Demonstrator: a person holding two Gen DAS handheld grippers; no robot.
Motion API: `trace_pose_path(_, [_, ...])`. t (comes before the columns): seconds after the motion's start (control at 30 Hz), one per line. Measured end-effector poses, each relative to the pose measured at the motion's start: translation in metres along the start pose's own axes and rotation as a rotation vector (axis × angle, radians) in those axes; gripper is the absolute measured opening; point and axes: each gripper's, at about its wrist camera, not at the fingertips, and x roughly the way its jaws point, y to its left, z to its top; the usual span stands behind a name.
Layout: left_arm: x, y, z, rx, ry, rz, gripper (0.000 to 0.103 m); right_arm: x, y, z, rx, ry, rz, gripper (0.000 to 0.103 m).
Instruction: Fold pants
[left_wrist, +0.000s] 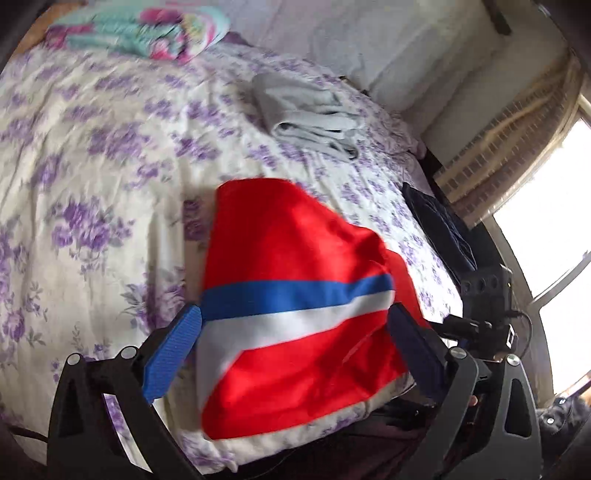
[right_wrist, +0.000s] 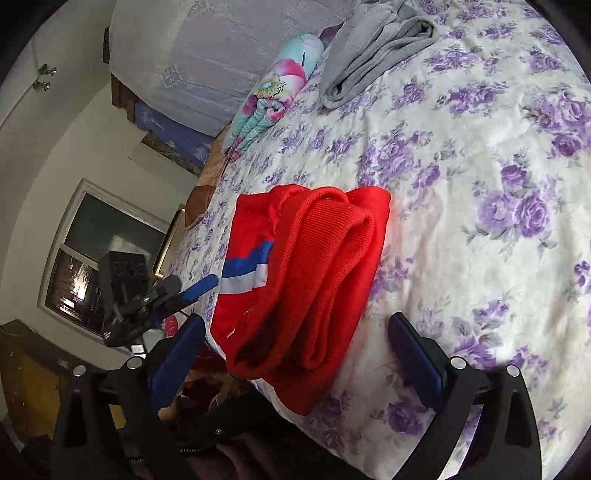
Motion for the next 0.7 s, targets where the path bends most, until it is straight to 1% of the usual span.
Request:
trace_pose_path(0.03, [0.007, 0.011, 0.002, -0.016, 0.011, -0.01, 0.098, 0.004, 0.003, 0.002, -0.013, 0.01, -0.004, 0.1])
trace_pose_path(0.1, [0.022, 0.02, 0.006, -0.001, 0.04, -0.01, 0.098, 0.012, 0.008, 0.007, -0.002, 0.044, 0.025, 0.1])
trace_pose_path(0.13, [0.026, 0.019, 0.008, 0.012, 0.042, -0.019, 0.098, 0.019, 0.01, 0.011, 0.002, 0.072, 0.039, 0.1])
trace_pose_path(0.23, [0.038, 0.007, 0.012, 0.035, 0.078, -0.089, 0.098, 0.038, 0.016, 0.018, 0.014, 0.148, 0.016, 0.1])
trace_pose_path(0.3, [0.048, 0.001, 0.011, 0.052, 0.107, -0.076, 0.098, 0.046, 0.019, 0.023, 0.029, 0.172, 0.024, 0.1])
trace_pose_path(0.37, [0.055, -0.003, 0.01, 0.079, 0.117, -0.061, 0.098, 0.053, 0.02, 0.024, 0.034, 0.185, 0.037, 0.1])
trace_pose_path(0.4, [0.056, -0.003, 0.011, 0.085, 0.117, -0.061, 0.098, 0.054, 0.022, 0.024, 0.026, 0.178, 0.04, 0.095])
trace_pose_path(0.43, [0.056, -0.003, 0.012, 0.08, 0.118, -0.063, 0.098, 0.056, 0.024, 0.023, 0.006, 0.163, 0.031, 0.085])
trace_pose_path(0.47, [0.056, -0.003, 0.013, 0.067, 0.117, -0.072, 0.098, 0.056, 0.027, 0.02, -0.024, 0.154, 0.0, 0.054])
trace_pose_path(0.5, [0.052, -0.002, 0.014, 0.051, 0.112, -0.085, 0.098, 0.055, 0.028, 0.019, -0.044, 0.143, -0.016, 0.044])
trace_pose_path(0.6, [0.036, -0.007, 0.013, 0.006, 0.087, -0.148, 0.097, 0.038, 0.035, 0.01, -0.094, 0.074, 0.014, 0.04])
trace_pose_path(0.67, [0.025, -0.021, 0.011, 0.011, 0.074, -0.19, 0.097, 0.021, 0.046, 0.005, -0.143, 0.037, 0.034, 0.039])
trace_pose_path(0.7, [0.023, -0.029, 0.01, 0.021, 0.068, -0.199, 0.098, 0.01, 0.052, 0.003, -0.169, 0.016, 0.036, 0.039])
